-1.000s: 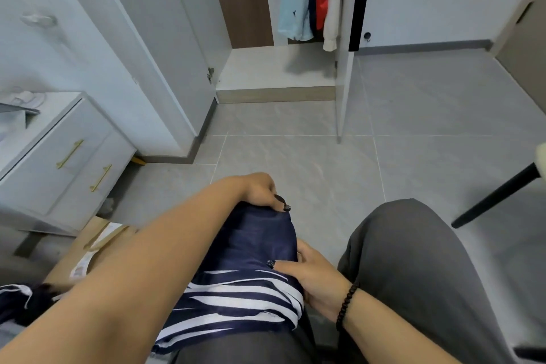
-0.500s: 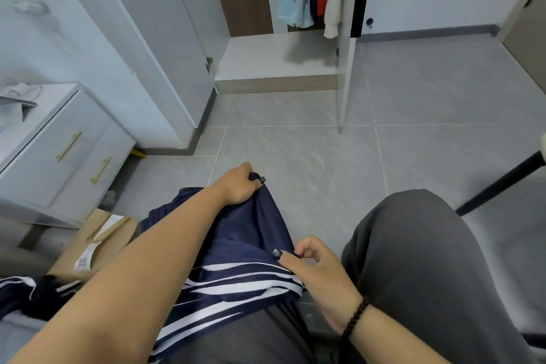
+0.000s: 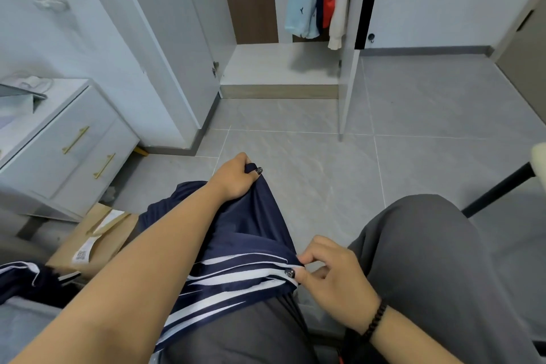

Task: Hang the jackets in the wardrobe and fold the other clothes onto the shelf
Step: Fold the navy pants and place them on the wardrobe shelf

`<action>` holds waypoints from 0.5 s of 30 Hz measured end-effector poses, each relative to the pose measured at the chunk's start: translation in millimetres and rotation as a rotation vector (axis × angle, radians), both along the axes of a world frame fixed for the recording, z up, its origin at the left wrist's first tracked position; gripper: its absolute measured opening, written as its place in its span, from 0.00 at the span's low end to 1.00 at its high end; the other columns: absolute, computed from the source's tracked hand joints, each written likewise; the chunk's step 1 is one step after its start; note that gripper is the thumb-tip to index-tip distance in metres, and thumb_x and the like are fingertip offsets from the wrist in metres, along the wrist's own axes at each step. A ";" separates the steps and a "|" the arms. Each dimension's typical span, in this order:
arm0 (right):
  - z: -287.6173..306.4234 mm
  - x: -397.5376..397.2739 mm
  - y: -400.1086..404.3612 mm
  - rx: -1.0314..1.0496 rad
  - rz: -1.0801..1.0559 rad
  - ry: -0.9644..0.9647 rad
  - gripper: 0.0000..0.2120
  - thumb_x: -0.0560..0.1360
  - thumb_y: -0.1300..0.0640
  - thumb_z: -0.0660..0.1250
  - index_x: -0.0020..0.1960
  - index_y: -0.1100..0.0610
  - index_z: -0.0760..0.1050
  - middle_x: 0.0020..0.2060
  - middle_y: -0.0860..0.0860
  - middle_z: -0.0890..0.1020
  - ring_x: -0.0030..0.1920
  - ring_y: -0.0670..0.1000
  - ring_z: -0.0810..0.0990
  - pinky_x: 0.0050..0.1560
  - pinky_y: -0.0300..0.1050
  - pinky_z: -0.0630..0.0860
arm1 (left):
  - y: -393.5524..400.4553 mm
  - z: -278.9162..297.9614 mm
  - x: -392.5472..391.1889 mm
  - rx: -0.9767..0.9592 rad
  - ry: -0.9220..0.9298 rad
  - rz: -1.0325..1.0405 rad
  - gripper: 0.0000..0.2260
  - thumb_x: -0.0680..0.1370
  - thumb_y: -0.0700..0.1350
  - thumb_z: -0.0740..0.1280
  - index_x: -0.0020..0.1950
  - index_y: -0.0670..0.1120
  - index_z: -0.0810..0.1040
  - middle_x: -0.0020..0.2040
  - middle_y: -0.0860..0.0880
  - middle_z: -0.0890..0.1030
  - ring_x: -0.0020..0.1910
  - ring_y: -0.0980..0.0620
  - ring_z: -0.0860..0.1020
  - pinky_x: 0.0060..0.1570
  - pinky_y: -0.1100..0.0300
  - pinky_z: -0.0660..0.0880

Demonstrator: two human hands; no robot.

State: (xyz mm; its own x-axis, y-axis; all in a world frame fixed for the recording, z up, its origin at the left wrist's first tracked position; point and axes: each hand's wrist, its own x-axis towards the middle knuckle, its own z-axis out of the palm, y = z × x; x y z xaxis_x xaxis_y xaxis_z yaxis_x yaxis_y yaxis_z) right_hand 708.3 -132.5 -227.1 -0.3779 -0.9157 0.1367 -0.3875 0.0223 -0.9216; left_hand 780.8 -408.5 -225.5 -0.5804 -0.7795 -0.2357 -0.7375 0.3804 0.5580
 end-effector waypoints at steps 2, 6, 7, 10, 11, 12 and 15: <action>-2.6 6.9 8.4 -0.020 0.066 0.137 0.05 0.73 0.58 0.69 0.41 0.60 0.79 0.38 0.46 0.75 0.36 0.43 0.76 0.36 0.36 0.75 | 5.5 4.3 1.8 -0.026 -0.039 -0.014 0.12 0.78 0.53 0.66 0.41 0.51 0.65 0.40 0.51 0.75 0.41 0.49 0.74 0.37 0.58 0.66; 2.1 2.3 9.0 0.123 0.164 0.047 0.11 0.74 0.47 0.66 0.44 0.52 0.84 0.41 0.43 0.80 0.42 0.43 0.79 0.46 0.38 0.76 | 24.0 25.4 10.4 -0.360 -0.103 -0.033 0.14 0.77 0.52 0.67 0.58 0.47 0.71 0.57 0.48 0.75 0.57 0.46 0.73 0.56 0.52 0.70; 2.8 -2.9 3.7 0.148 0.123 -0.066 0.08 0.74 0.51 0.68 0.38 0.49 0.84 0.39 0.45 0.81 0.41 0.42 0.80 0.46 0.38 0.75 | 30.9 32.5 16.4 -0.452 -0.102 -0.009 0.17 0.77 0.51 0.66 0.63 0.46 0.70 0.62 0.47 0.73 0.62 0.45 0.70 0.60 0.51 0.67; -1.4 -20.3 -23.0 0.276 -0.063 -0.230 0.11 0.72 0.56 0.69 0.32 0.50 0.82 0.36 0.47 0.83 0.43 0.45 0.81 0.50 0.44 0.77 | 56.3 49.7 47.2 -0.450 -0.127 0.149 0.30 0.75 0.57 0.66 0.72 0.46 0.63 0.72 0.45 0.65 0.72 0.43 0.61 0.69 0.47 0.59; -3.8 -24.9 -32.4 0.342 -0.093 -0.270 0.08 0.72 0.55 0.70 0.34 0.53 0.82 0.35 0.47 0.82 0.43 0.47 0.81 0.51 0.47 0.79 | 66.3 51.9 60.6 -0.398 -0.164 0.197 0.33 0.75 0.60 0.65 0.75 0.47 0.60 0.75 0.44 0.61 0.74 0.42 0.57 0.71 0.46 0.56; -6.1 -27.1 -41.1 0.404 -0.106 -0.337 0.06 0.72 0.54 0.71 0.37 0.54 0.81 0.35 0.47 0.82 0.42 0.48 0.81 0.50 0.49 0.80 | 75.4 52.2 73.5 -0.336 -0.198 0.239 0.35 0.75 0.62 0.63 0.76 0.48 0.57 0.77 0.43 0.58 0.76 0.42 0.54 0.73 0.45 0.54; -9.7 -23.9 -59.3 0.509 -0.082 -0.674 0.09 0.72 0.53 0.72 0.44 0.59 0.76 0.39 0.52 0.81 0.39 0.51 0.79 0.38 0.46 0.77 | 98.2 50.8 105.3 -0.142 -0.175 0.387 0.39 0.75 0.66 0.61 0.79 0.49 0.51 0.78 0.44 0.56 0.77 0.43 0.54 0.74 0.45 0.55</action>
State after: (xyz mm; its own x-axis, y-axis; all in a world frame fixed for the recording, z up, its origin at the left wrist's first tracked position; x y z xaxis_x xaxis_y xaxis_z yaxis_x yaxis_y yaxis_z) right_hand 684.4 -191.8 -236.9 -0.2989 -0.7705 -0.5630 0.2618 0.5012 -0.8248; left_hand 886.1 -310.3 -174.7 -0.2009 -0.9630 -0.1795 -0.9191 0.1219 0.3746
